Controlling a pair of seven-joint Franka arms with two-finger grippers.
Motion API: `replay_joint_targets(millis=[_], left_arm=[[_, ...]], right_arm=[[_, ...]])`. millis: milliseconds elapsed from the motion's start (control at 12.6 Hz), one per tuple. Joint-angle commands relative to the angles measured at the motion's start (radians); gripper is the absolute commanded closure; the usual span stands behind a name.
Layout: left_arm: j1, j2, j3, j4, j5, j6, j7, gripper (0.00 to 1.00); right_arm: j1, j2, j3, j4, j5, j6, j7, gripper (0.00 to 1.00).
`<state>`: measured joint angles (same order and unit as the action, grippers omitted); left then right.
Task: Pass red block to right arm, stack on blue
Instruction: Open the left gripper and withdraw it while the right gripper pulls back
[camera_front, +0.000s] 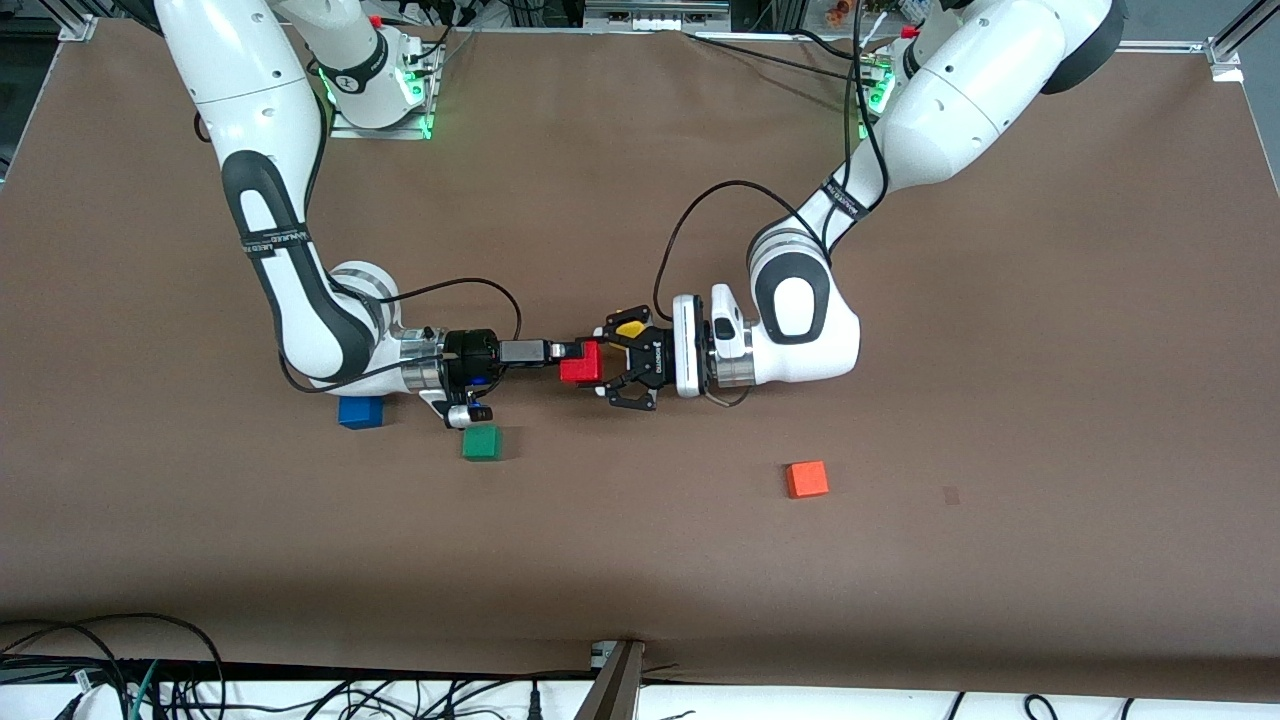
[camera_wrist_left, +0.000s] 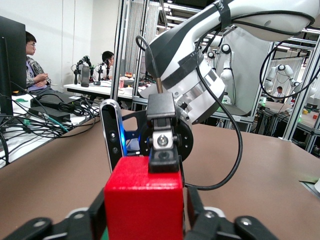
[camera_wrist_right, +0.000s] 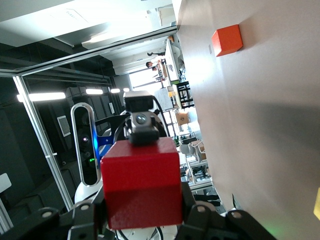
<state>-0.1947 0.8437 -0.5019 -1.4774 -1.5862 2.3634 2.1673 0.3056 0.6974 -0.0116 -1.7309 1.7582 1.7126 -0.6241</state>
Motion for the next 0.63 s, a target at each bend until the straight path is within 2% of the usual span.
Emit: replay_joint_targets(millis=[0,159,317,396,555], left_arm=[[0.0,-0.003,0.003,0.006,-0.02,-0.012,0.026,0.0],[0.017,-0.018,0.003,0.002,-0.017,-0.016,0.023,0.0],[0.061,-0.028,0.003,0.011,0.034,-0.085,-0.025,0.0],[0.095,-0.043,0.006,0.012,0.092,-0.119,-0.096,0.0],[0.167,-0.095,0.0,0.006,0.301,-0.18,-0.312,0.0]], right_arm=[[-0.002,-0.015,-0.007,-0.009,0.021,0.001,-0.019,0.8],[-0.005,-0.025,-0.019,-0.004,0.011,-0.001,-0.017,0.8],[-0.005,-0.039,-0.059,-0.001,-0.012,-0.002,-0.019,0.8],[-0.005,-0.045,-0.08,0.01,-0.058,-0.002,-0.017,0.8],[-0.005,-0.052,-0.128,0.046,-0.179,-0.001,-0.003,0.8]])
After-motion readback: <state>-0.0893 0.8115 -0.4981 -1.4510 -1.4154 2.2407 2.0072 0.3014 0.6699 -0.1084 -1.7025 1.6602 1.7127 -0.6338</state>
